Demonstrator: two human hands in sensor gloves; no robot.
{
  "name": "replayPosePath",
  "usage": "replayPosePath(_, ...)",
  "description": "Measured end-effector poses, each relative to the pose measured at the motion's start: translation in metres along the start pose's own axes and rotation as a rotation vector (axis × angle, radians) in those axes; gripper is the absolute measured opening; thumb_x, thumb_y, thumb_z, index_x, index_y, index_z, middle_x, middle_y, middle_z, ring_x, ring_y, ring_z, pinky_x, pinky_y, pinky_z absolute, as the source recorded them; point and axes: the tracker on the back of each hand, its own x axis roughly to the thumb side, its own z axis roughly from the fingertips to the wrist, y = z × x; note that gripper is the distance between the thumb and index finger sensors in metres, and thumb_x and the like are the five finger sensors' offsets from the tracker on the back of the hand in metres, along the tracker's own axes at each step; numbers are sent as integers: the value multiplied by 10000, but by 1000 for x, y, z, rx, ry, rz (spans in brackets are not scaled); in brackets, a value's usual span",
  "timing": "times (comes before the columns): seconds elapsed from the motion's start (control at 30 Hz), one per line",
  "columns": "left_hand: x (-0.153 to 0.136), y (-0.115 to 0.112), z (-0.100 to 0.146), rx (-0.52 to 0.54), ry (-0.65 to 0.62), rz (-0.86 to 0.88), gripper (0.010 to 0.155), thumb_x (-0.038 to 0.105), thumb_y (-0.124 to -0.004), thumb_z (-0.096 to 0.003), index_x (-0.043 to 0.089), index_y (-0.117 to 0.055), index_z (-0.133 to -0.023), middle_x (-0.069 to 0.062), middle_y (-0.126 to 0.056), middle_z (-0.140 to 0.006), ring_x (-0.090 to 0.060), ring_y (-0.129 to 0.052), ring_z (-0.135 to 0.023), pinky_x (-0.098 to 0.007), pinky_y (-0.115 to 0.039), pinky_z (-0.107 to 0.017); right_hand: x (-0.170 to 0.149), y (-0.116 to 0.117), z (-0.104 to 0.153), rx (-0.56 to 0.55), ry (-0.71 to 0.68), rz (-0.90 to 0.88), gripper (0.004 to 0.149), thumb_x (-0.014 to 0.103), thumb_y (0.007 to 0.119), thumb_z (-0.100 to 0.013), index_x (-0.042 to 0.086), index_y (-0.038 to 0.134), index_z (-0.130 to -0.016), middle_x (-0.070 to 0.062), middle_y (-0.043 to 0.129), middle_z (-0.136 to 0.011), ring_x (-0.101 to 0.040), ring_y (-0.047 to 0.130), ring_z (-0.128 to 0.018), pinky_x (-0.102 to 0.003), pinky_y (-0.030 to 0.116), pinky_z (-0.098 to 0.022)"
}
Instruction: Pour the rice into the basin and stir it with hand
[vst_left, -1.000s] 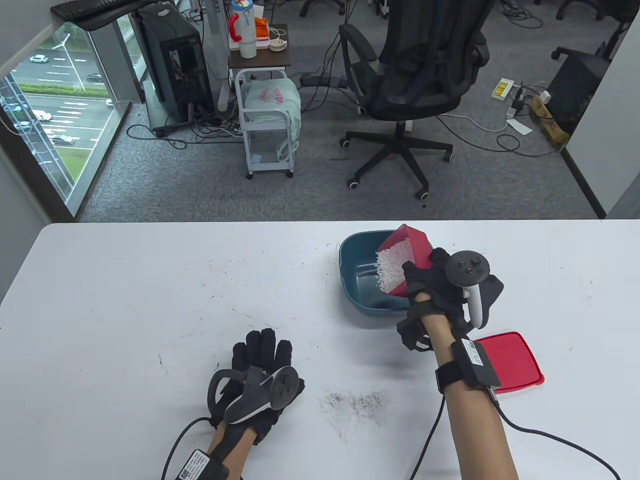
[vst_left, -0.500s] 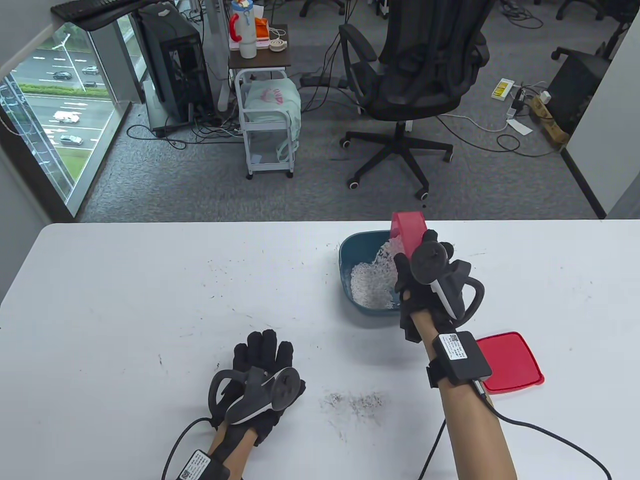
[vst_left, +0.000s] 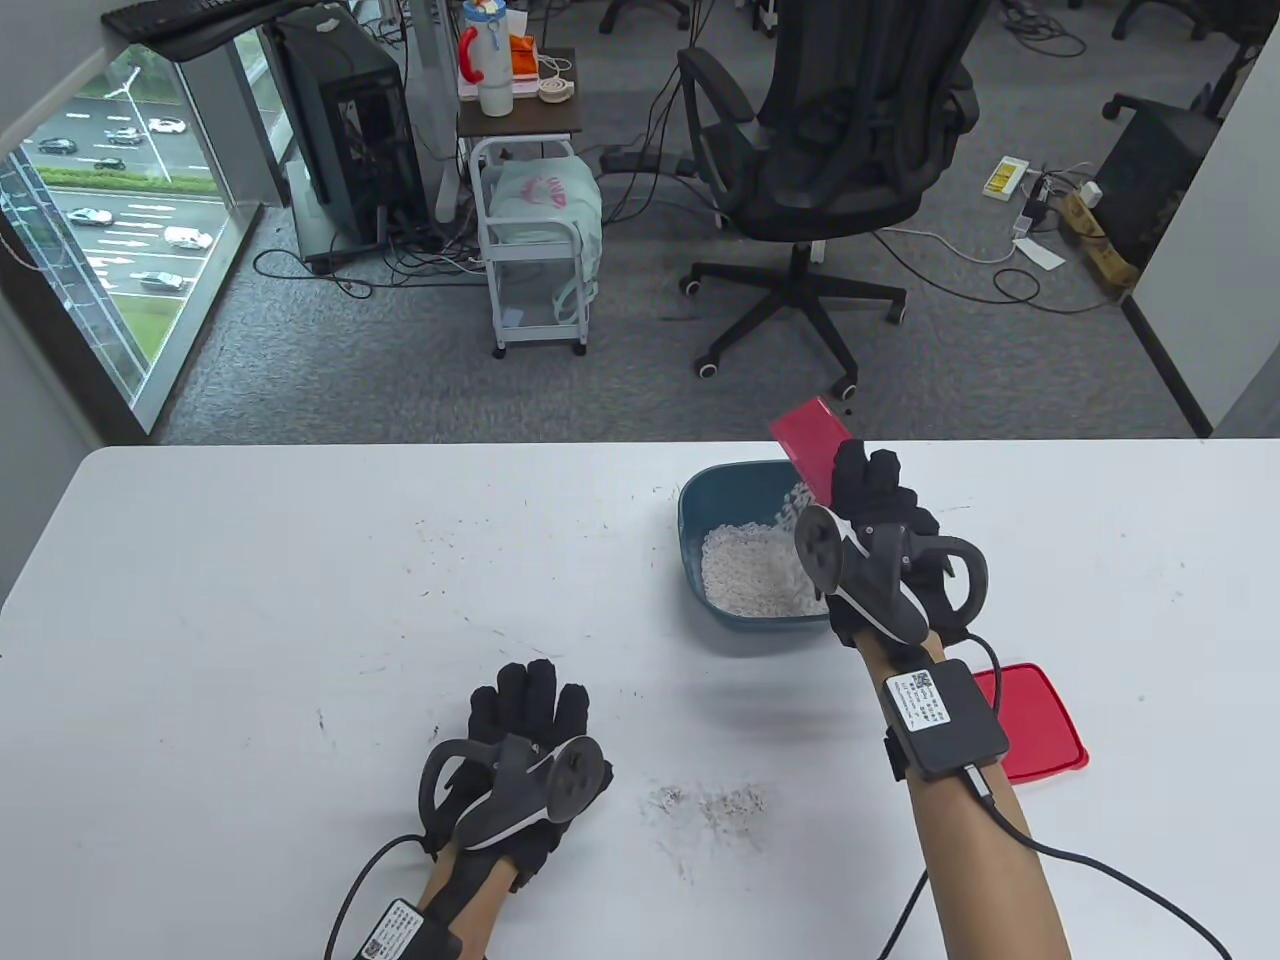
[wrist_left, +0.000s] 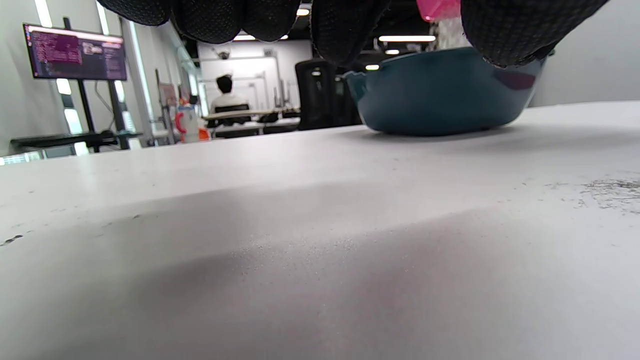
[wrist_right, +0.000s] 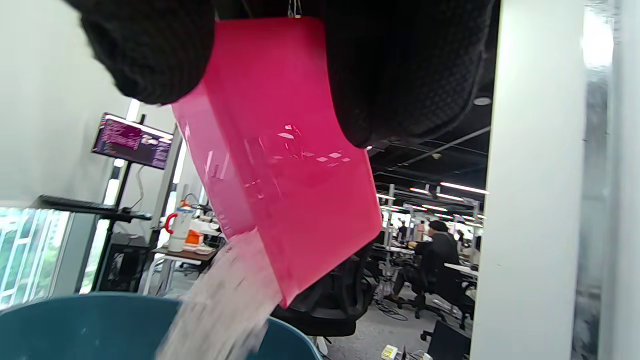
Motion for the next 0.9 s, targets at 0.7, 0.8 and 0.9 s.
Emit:
replayPosePath(0.7,6,1,0,-12,-11,-28,856,659,-747,-396,178,-646,-1097,-267,-491,-1173,-576,-543,-1050,-734,-540,-718,-35,49,20,9,-11,-61,803,420,927,-226,203,624,-936,-113,708,-938,-396,978,-636,-588,831,-483)
replayPosePath(0.8,6,3,1,-3,-9,-26,857,660,-747,-396,178,-646,-1097,-267,-490,-1174,-577,-542,-1050,-736,-540,-717,-42,51,24,-76,63,-160,793,409,934,-223,192,635,-925,-137,704,-927,-399,984,-613,-588,835,-464)
replayPosePath(0.9,8,2,1,-6,-13,-27,856,660,-747,-395,180,-647,-1097,-266,-490,-1174,-575,-543,-1051,-735,-540,-718,-42,51,24,-7,13,-93,808,419,937,-219,192,633,-933,-126,716,-930,-397,989,-615,-590,840,-468)
